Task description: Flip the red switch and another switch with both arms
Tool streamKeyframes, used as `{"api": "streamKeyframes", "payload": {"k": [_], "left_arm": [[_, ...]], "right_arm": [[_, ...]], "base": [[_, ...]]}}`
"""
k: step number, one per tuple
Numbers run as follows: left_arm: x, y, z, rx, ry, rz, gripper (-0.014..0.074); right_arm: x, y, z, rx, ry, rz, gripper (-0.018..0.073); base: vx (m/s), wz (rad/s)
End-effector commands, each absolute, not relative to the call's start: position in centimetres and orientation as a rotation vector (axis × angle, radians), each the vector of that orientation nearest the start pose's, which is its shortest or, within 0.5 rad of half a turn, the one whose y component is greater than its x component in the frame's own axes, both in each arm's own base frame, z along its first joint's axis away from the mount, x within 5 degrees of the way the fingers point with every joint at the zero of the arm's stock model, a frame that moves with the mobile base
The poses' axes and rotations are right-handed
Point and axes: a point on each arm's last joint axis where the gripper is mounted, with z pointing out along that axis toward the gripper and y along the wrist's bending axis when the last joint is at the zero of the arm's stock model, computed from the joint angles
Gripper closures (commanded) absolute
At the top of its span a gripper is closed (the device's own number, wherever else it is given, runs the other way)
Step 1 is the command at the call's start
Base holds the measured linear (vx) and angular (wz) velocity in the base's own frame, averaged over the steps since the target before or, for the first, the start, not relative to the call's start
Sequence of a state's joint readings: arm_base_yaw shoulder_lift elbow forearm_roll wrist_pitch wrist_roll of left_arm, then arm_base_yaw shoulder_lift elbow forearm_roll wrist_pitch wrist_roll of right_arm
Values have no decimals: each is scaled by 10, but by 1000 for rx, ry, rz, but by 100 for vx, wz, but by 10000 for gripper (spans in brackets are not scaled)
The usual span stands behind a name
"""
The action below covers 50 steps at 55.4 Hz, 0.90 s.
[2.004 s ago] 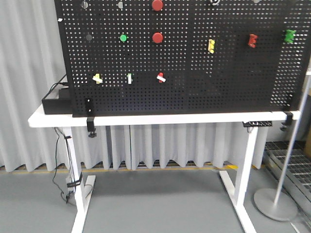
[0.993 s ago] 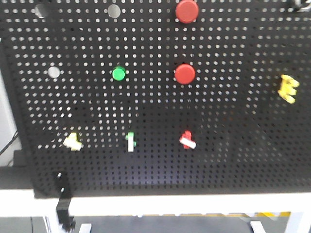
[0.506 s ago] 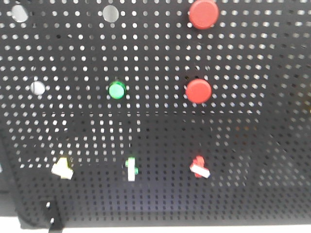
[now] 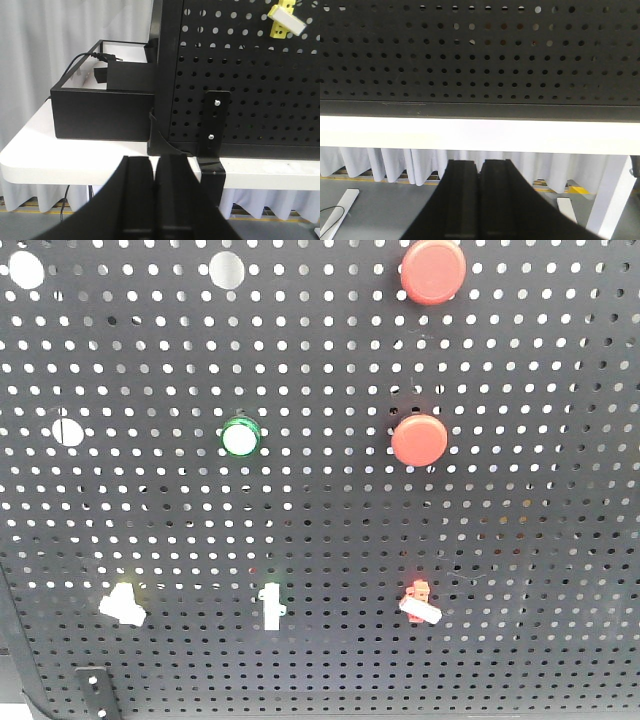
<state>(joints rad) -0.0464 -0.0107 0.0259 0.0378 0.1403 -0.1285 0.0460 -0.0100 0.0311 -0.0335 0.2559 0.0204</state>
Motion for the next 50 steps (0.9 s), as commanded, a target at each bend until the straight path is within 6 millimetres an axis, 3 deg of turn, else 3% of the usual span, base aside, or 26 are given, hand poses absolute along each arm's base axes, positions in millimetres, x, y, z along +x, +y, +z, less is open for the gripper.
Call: {"api": "streamKeyframes", "payload": {"k": [1,16,28,33,39,50], "left_arm": [[57,-2,193,-47,1571,-113,594],[57,-2,196,-46,1551,-114,594],[56,-3,206,-41,1438,-122,594],[52,-3,223,-33,1278,-131,594],[42,-3,260,-41,1106,-163,594],[35,-2,329,-8,1123,-106,594]], "right_arm": [[56,2,187,-52,1663,14,566],[56,2,191,-52,1621,15,566],[55,3,211,-69,1395,5,566],[52,4,225,-68,1264,10,566],[48,3,258,-65,1209,9,566],[58,3,324,-63,1252,4,566]], "base": [[0,0],[0,0],[0,0],[0,0],[0,0],[0,0]]}}
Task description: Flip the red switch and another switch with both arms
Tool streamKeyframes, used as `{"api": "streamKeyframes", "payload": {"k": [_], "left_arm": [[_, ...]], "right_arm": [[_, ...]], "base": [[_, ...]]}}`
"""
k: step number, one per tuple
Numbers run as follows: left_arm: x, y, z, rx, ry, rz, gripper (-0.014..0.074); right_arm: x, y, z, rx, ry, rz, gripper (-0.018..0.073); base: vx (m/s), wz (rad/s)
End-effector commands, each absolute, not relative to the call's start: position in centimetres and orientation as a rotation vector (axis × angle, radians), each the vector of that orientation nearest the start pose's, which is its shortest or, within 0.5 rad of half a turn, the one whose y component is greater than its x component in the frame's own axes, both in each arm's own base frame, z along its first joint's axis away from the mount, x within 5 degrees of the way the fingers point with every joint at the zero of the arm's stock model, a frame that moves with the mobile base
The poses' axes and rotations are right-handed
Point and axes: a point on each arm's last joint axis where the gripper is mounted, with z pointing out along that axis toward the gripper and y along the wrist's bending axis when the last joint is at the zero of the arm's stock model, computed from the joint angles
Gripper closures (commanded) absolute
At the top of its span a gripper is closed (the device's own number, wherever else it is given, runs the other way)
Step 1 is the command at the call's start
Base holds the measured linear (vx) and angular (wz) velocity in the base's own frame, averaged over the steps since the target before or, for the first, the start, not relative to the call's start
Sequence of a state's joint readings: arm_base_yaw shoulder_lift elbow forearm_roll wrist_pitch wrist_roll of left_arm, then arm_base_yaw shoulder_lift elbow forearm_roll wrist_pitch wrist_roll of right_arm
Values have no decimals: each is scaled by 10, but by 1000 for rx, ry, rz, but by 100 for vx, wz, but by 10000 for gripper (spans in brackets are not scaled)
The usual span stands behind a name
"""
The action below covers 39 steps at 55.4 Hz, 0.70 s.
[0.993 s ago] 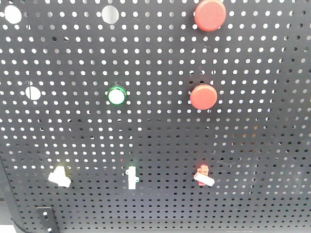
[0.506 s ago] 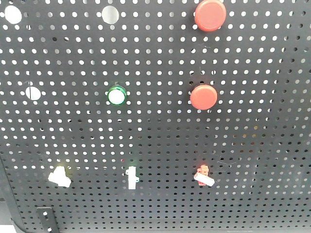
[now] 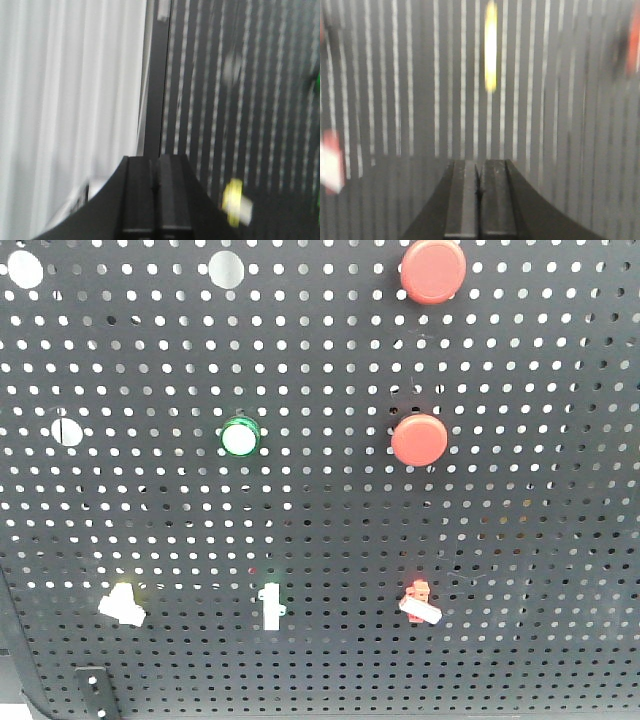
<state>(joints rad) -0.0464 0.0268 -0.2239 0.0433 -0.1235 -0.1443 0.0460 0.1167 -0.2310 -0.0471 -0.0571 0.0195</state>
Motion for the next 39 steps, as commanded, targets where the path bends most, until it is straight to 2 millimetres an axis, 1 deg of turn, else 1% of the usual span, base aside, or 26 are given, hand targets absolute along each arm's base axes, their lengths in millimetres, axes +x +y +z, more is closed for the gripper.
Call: {"api": "streamKeyframes", "payload": {"k": [1,3,6,10,14,21,25,32,39], "left_arm": [[37,-2,335,0,1133,-94,594],[42,-3,342,9,1157,-78,594],[49,-3,347,14,1194,-69,594],[62,-3,345,14,1253,-68,594],[72,-4,342,-2,1298,-89,594],[89,-4,334,-4,1379,-89,594],[104,-5,328,-3,1440,-89,594],[122,-11,329,26,1415,-126,594],[141,-25,332,119,1426,-168,596]], "right_arm": [[61,3,327,-64,1263,3,566],[67,4,330,-65,1284,3,566],[75,4,331,-65,1315,5,566],[88,5,328,-62,1366,11,566],[95,5,327,-56,1375,20,566],[100,6,331,-58,1327,22,566],[102,6,332,-58,1313,23,566],[103,6,331,-58,1328,22,566],[103,6,330,-58,1335,22,566]], "base": [[0,0],[0,0],[0,0],[0,0],[0,0],[0,0],[0,0],[0,0],[0,0]]}}
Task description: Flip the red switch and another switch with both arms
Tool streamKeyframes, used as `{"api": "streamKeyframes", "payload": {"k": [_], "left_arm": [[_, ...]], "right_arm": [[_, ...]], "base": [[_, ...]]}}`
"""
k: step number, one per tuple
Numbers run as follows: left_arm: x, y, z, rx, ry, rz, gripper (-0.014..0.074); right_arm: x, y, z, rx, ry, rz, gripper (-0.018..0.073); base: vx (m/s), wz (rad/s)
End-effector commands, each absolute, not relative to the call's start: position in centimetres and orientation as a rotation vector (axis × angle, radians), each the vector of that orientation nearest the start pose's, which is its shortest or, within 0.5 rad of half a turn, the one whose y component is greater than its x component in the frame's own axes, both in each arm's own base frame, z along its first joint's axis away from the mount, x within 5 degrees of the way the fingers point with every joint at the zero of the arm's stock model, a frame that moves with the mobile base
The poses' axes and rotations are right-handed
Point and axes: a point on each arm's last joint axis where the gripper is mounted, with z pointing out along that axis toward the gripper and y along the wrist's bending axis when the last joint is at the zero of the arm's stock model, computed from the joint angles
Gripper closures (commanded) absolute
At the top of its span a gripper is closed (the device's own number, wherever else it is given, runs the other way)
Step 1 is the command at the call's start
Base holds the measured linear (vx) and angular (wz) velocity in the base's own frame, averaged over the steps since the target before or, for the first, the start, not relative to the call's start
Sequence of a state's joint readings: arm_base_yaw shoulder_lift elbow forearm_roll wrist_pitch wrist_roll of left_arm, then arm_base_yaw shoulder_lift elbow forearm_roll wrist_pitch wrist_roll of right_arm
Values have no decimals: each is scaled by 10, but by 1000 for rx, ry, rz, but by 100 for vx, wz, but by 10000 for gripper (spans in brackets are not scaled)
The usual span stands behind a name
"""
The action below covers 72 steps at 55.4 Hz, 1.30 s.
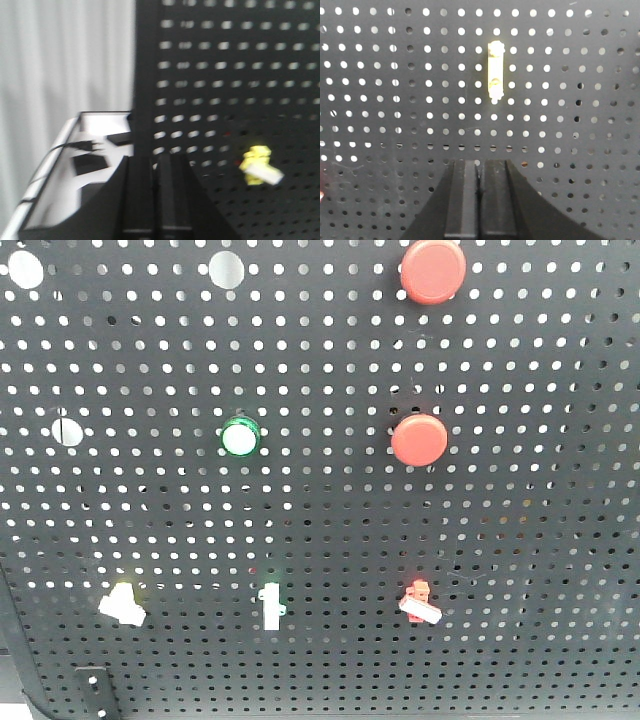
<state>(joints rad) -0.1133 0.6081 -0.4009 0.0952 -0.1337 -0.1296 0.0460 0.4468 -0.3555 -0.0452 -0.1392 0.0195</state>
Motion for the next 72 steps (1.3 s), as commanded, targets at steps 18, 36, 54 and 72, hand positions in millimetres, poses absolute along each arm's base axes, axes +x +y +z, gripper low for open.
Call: {"api": "streamKeyframes", "payload": {"k": [18,36,54,72], "left_arm": [[194,-58,350,246,1488,-239,596],[221,-76,338,291,1570,-266,596],[223,-85,322,355,1672,-260,596],[205,-78,292,353,1744,-265,596]], "right_arm": [[103,6,329,-58,1346,21,566],[103,6,329,-58,1349,21,566],[103,6,329,-62,1351,17,566],[103,6,329,-62,1355,17,566]], "base": [[0,0],[0,0],[0,0],[0,0]]}}
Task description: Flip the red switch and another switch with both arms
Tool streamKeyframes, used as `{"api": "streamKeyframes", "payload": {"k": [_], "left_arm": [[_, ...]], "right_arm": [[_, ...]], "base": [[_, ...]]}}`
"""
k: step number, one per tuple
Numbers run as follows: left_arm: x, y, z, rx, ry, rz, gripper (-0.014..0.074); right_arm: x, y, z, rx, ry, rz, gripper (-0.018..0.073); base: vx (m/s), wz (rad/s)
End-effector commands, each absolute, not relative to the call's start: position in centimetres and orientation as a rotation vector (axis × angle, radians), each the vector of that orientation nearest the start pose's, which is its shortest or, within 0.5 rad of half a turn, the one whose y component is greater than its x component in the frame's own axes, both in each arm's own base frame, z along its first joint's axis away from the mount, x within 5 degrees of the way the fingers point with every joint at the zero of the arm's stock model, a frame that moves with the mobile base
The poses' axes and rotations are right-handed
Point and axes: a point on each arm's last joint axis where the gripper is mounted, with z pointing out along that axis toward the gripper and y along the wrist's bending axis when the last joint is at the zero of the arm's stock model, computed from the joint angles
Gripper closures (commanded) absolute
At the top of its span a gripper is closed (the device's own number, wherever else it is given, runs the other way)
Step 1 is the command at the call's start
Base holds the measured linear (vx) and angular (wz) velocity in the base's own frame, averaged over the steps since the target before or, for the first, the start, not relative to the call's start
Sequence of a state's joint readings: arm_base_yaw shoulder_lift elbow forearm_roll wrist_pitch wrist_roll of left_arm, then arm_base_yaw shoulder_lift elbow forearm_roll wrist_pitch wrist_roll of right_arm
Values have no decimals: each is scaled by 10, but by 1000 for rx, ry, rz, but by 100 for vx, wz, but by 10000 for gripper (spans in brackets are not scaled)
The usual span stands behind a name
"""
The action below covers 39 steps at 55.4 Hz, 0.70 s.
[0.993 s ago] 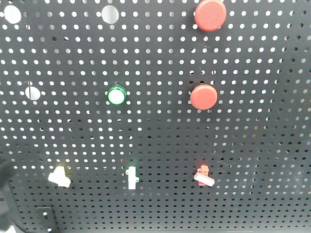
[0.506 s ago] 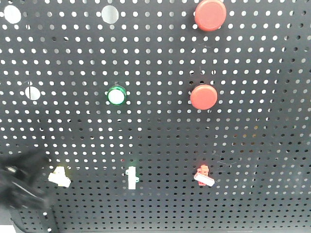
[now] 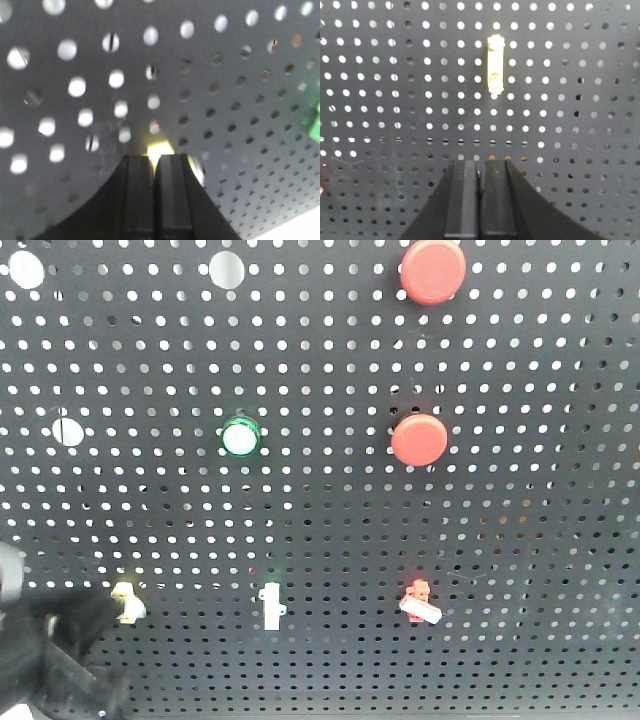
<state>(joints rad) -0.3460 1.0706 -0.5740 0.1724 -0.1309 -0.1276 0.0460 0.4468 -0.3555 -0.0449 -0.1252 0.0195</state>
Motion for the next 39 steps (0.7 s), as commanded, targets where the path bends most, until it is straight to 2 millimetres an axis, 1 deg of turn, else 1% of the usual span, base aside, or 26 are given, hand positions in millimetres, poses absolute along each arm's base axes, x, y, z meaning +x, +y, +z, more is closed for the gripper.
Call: {"api": "streamKeyframes", "payload": {"k": [1,6,9,14,22,32,35,39], "left_arm": [[204,-78,290,352,1750,-266,596],[197,-75,276,355,1774,-269,596],[194,-75,272,356,1769,-273,596],[188,-73,273,353,1735,-281,596],[178,-69,286,340,1668,-287,596],[165,-64,297,330,1635,-283,596],[162,-62,299,329,1632,-280,596],[159,-61,301,328,1631,-277,596]], "right_arm": [[103,6,329,-62,1355,17,566],[103,6,328,-62,1356,17,566],[104,6,328,-62,1357,17,566],[106,6,327,-61,1371,18,566],[115,10,324,-70,1393,62,566],[130,30,320,-167,1411,196,566],[139,41,319,-217,1431,242,566],[150,54,322,-266,1422,292,566]], "base": [[0,0],[0,0],[0,0],[0,0],[0,0],[0,0],[0,0],[0,0]]}}
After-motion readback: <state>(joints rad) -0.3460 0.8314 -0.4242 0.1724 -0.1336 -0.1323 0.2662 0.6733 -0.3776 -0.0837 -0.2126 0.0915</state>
